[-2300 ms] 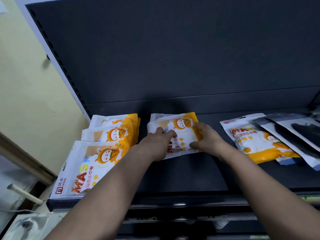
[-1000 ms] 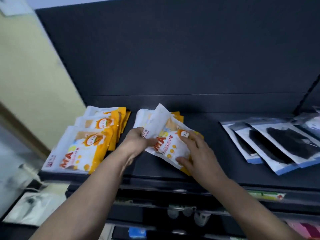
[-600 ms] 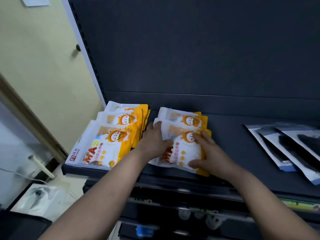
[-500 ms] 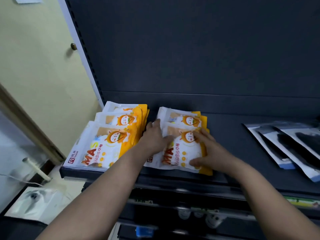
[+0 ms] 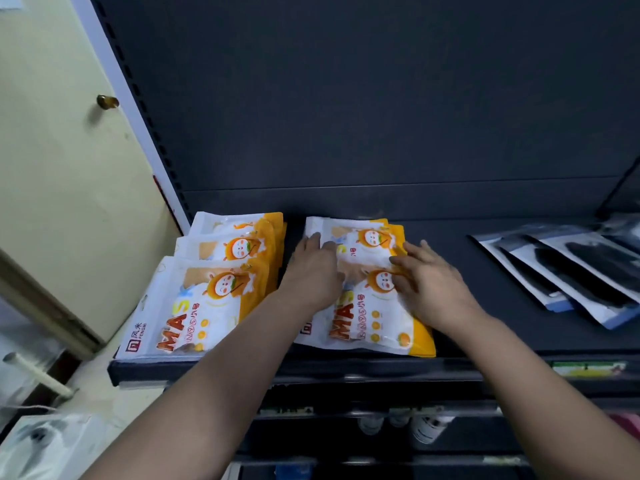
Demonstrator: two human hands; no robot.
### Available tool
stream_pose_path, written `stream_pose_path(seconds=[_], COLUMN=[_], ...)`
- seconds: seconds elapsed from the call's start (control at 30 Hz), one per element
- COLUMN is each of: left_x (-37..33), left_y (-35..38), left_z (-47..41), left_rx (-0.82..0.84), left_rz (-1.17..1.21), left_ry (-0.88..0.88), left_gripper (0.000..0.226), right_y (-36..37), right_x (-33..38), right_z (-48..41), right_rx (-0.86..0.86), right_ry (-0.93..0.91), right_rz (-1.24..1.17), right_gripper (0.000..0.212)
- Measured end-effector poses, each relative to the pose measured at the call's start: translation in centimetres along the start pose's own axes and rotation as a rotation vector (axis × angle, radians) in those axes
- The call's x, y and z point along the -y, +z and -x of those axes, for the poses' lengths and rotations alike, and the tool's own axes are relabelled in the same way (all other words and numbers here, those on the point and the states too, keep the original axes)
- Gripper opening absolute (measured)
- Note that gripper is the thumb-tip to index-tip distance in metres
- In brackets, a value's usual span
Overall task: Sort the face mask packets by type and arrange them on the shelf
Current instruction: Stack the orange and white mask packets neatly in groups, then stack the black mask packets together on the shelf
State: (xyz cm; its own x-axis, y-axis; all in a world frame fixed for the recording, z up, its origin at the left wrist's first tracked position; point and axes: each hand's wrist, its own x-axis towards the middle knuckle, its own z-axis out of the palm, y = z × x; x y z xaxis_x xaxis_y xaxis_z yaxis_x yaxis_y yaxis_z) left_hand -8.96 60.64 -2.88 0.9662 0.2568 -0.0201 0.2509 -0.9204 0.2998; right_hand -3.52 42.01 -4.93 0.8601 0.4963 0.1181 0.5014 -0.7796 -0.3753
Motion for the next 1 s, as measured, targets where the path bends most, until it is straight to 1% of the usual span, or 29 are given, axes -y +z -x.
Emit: stream_pose_path(seconds=[0.03, 0.1, 0.2, 0.33, 0.47, 0.57, 0.7, 0.8, 0.87, 1.0], left_x=[-0.3, -1.0, -3.2, -7.8, -12.6, -16.2, -21.7, -25.3, -27.5, -30.7], left_y=[0.0, -0.1, 0.1, 1.4, 3.6, 4.5, 6.2, 7.4, 8.2, 9.8], left_z=[0.0, -0.1, -0.7, -1.1, -2.0, -2.8, -3.7, -4.5, -5.1, -5.8], left_rx=[-0.023, -0.07, -0.096, -0.013, 0.065, 0.085, 0.072, 0.057, 0.035, -0.05], left_rz=[-0.061, -0.125, -0.048, 0.066, 0.052, 0.059, 0.2, 0.225, 0.227, 0.226], left_ry=[0.027, 0.075, 0.179, 0.264, 0.306, 0.295, 0.248, 0.197, 0.155, 0.091], left_gripper=[0.064, 0.064, 0.054, 0.04, 0.037, 0.038, 0.033, 0.037, 0.039, 0.04], right_y=[-0.1, -0.4, -0.9, -2.5, -4.9, -6.5, -9.2, -11.2, -11.8, -12.1], right_x=[-0.1, -0.4, -1.9, -5.9, -9.9, -13.3, -19.5, -23.8, -26.1, -29.3], right_z=[0.3, 1.0, 2.3, 4.6, 6.2, 6.7, 7.3, 7.4, 7.3, 7.0], right_rx=[-0.024, -0.047, -0.101, -0.183, -0.193, -0.209, -0.207, -0.19, -0.175, -0.132], right_ry=[-0.027, -0.057, -0.026, 0.078, 0.164, 0.178, 0.211, 0.244, 0.228, 0.121], right_rz=[0.108, 0.225, 0.284, 0.34, 0.348, 0.326, 0.315, 0.286, 0.24, 0.147], right_gripper=[0.041, 0.038, 0.036, 0.033, 0.032, 0.034, 0.039, 0.046, 0.042, 0.042])
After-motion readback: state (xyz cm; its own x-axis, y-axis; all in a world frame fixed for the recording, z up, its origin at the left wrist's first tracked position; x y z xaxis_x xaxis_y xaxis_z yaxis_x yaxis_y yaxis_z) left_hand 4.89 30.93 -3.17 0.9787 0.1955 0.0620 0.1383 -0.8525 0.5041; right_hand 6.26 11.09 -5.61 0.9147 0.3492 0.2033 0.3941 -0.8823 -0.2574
